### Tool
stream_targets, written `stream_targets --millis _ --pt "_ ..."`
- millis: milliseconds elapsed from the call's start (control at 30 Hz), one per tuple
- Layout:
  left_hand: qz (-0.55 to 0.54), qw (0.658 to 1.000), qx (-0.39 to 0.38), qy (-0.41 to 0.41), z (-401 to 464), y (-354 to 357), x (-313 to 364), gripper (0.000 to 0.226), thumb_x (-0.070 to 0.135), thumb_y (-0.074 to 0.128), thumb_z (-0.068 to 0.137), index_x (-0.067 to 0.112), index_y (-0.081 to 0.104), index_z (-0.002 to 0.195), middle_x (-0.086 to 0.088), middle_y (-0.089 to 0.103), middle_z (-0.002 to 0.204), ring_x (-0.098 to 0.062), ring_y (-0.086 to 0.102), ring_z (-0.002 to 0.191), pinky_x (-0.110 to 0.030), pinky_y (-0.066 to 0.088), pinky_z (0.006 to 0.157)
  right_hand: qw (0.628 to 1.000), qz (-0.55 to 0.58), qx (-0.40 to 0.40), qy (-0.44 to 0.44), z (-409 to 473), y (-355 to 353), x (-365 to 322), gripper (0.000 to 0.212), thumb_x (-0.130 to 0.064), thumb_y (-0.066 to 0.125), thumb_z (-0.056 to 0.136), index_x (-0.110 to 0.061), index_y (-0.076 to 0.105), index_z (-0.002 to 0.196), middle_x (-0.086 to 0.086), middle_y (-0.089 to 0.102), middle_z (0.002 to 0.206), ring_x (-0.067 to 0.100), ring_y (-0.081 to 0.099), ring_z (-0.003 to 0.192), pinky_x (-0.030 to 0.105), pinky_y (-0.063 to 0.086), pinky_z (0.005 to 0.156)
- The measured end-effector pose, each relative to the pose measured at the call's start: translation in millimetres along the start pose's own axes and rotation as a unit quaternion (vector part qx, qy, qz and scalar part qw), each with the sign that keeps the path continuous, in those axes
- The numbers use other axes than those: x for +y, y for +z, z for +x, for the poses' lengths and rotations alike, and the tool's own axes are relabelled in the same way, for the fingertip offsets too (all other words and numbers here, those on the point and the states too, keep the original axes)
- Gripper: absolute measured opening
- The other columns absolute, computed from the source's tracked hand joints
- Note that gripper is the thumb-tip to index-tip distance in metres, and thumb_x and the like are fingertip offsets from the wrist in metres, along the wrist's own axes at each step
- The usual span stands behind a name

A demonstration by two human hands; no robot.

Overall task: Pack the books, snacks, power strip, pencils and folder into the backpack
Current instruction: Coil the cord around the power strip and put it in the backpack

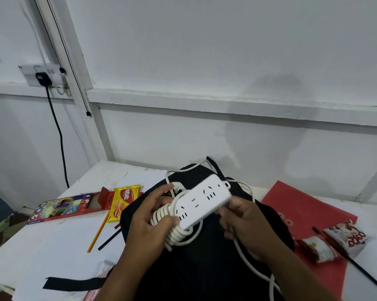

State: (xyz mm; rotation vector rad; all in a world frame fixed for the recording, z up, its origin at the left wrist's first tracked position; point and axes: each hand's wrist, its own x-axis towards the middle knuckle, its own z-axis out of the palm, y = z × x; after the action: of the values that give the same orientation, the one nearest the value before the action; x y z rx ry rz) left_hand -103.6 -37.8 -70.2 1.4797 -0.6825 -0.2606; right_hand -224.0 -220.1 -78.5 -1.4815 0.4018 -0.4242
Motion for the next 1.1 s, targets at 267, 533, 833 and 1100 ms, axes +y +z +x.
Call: stream_targets --millis 267,533,833,1100 --pt "-0.029 0.993 0.099 -0.064 7 5 1 0.041 -0.003 0.064 0.087 0.036 0.076 0.097 0.02 0.073 0.103 0.0 0.068 0.095 -0.018 0.052 0.071 0.971 -0.222 -0.08 -0.048 -16 26 -8 0.053 -0.007 0.057 0.098 -0.041 0.05 0.137 -0.006 0.063 0.088 0.006 0.05 0.056 0.018 0.045 0.057" --pt "0.063 0.993 0.057 -0.079 3 -5 -8 0.029 0.021 0.079 0.081 0.036 0.063 0.1 0.025 0.069 0.097 0.002 0.066 0.091 -0.018 0.053 0.064 0.917 -0.377 -0.019 -0.127 -14 39 -5 0.031 -0.036 0.068 0.089 -0.035 0.062 0.119 -0.005 0.059 0.079 0.011 0.058 0.075 0.024 0.05 0.068" --pt "-0.052 0.996 0.015 -0.068 -5 -20 3 0.046 0.033 0.079 0.068 0.018 0.061 0.108 0.003 0.076 0.101 -0.019 0.074 0.091 -0.028 0.059 0.067 0.936 -0.287 0.127 -0.161 -19 74 -1 0.026 -0.028 0.077 0.081 -0.047 0.065 0.094 -0.017 0.072 0.089 0.007 0.068 0.082 0.027 0.057 0.071" --pt "-0.001 0.997 -0.036 -0.063 -12 -38 0 0.041 0.046 0.063 0.079 0.039 0.056 0.119 0.023 0.067 0.111 -0.001 0.066 0.101 -0.021 0.057 0.073 0.934 -0.273 0.14 -0.184 -27 102 5 0.017 -0.011 0.073 0.087 -0.027 0.075 0.094 -0.026 0.07 0.091 -0.001 0.068 0.082 0.011 0.05 0.07"
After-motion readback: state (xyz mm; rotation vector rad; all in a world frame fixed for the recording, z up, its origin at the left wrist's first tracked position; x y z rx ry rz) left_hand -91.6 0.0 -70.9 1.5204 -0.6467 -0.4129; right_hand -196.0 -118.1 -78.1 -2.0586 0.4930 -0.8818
